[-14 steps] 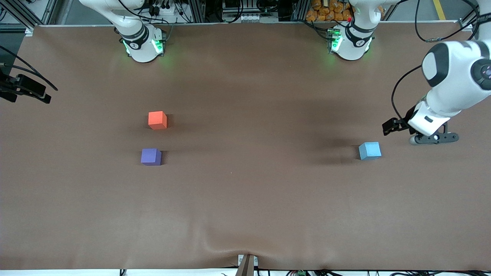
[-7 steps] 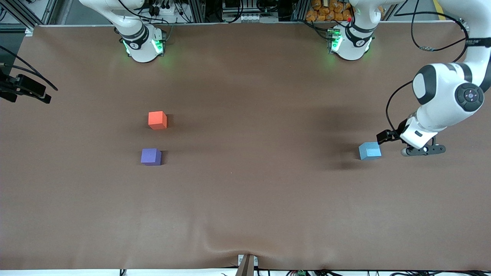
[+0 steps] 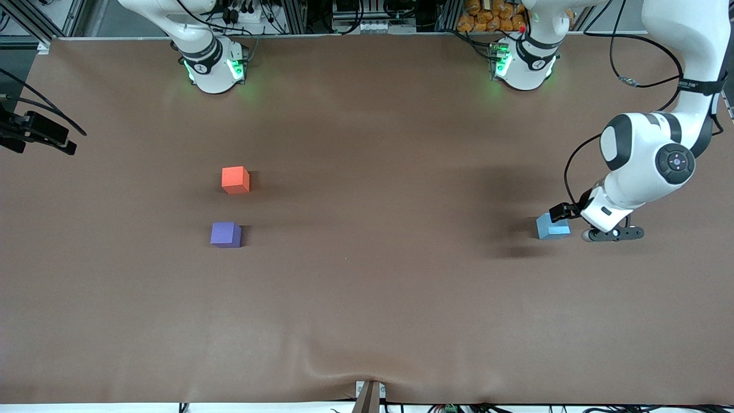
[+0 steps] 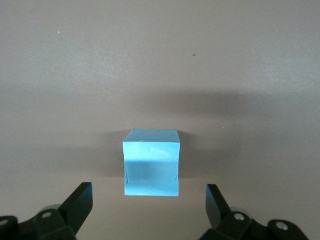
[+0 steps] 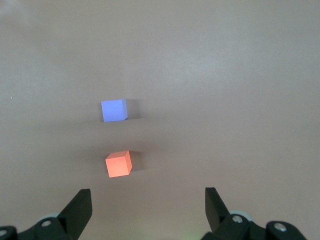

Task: Place blue block between orange and purple blocks
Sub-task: 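Close the left gripper around the light blue block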

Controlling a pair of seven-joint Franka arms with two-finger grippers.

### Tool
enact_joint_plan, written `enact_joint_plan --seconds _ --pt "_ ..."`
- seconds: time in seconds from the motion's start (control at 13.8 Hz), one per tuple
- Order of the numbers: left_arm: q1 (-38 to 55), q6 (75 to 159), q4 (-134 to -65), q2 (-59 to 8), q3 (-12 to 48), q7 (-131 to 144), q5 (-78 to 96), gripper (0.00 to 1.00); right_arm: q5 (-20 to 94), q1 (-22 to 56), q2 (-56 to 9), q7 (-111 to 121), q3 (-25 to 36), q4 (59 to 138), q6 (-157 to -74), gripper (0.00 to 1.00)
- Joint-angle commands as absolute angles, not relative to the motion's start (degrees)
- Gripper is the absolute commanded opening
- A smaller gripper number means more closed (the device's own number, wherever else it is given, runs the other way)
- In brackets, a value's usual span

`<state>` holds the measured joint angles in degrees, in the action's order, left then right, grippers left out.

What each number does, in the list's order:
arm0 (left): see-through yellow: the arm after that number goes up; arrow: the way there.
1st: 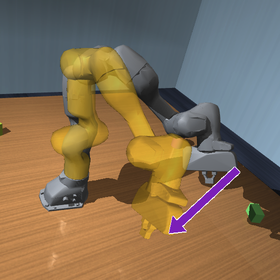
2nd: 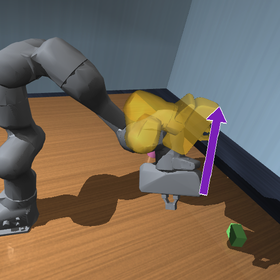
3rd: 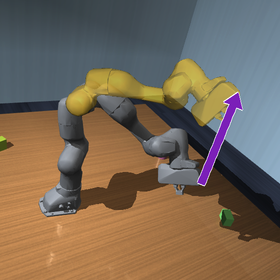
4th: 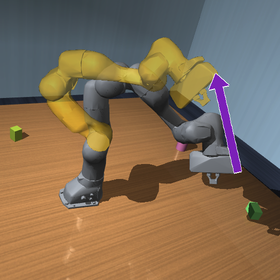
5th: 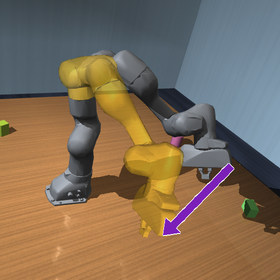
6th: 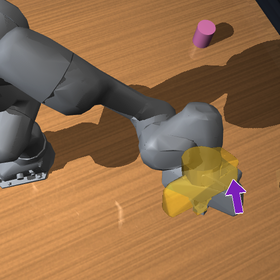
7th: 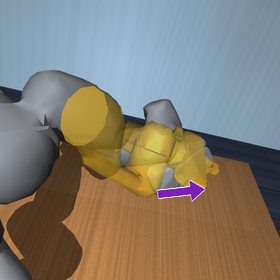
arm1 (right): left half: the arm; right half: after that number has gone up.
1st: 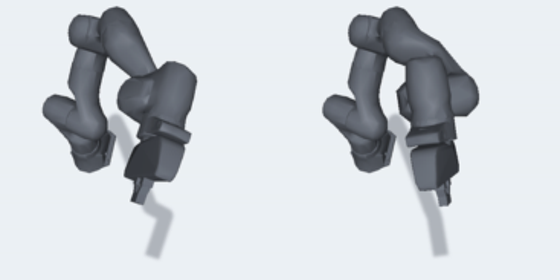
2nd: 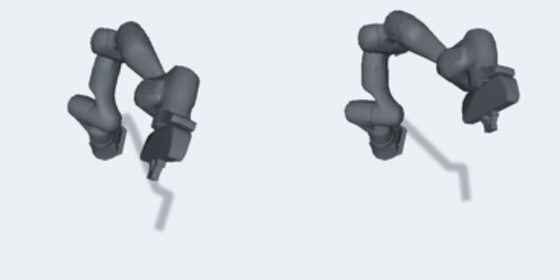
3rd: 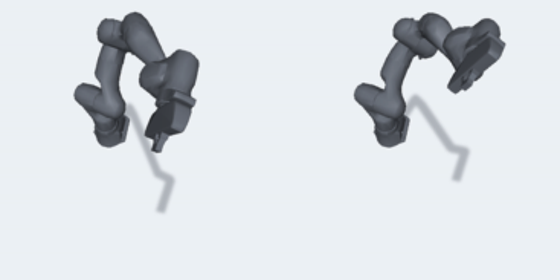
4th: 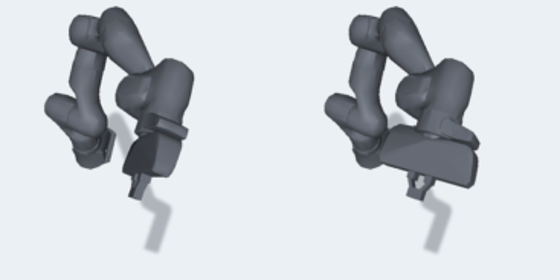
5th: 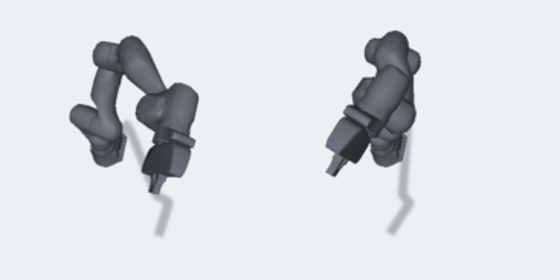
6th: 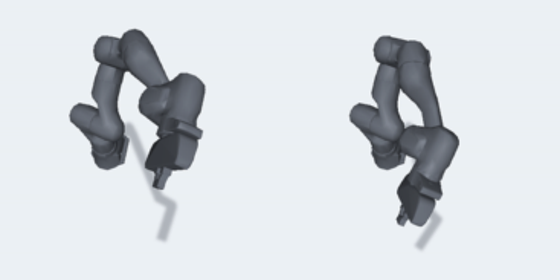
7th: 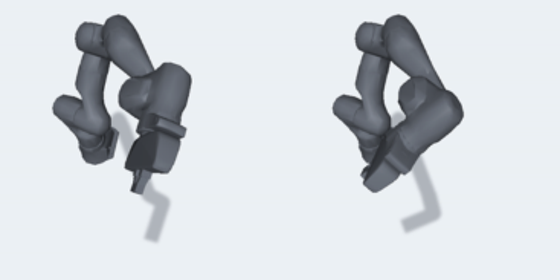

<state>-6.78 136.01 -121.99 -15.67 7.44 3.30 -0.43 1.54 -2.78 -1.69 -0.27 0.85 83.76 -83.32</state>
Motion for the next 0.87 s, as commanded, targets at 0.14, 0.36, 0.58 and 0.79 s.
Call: enact_joint_plan --seconds 0.14,0.36,0.58,0.79 --pt "-7.65 138.69 -121.99 -19.07 7.65 2.46 0.17 1.00 1.41 -3.60 -1.49 -1.05 0.00 83.41 -82.71 1.00" --pt "-8.09 138.87 -121.90 -19.77 7.65 2.55 0.26 1.00 1.41 -3.60 -1.49 -1.05 0.00 83.41 -82.71 1.00" --pt "-8.09 139.65 -121.64 -21.53 7.65 2.55 0.26 1.00 1.41 -3.60 -1.49 -1.05 0.00 83.41 -82.71 1.00" --pt "-7.82 140.01 -121.47 -22.15 7.73 2.64 0.26 1.00 1.41 -3.60 -1.49 -1.05 0.00 83.32 -82.71 1.00"
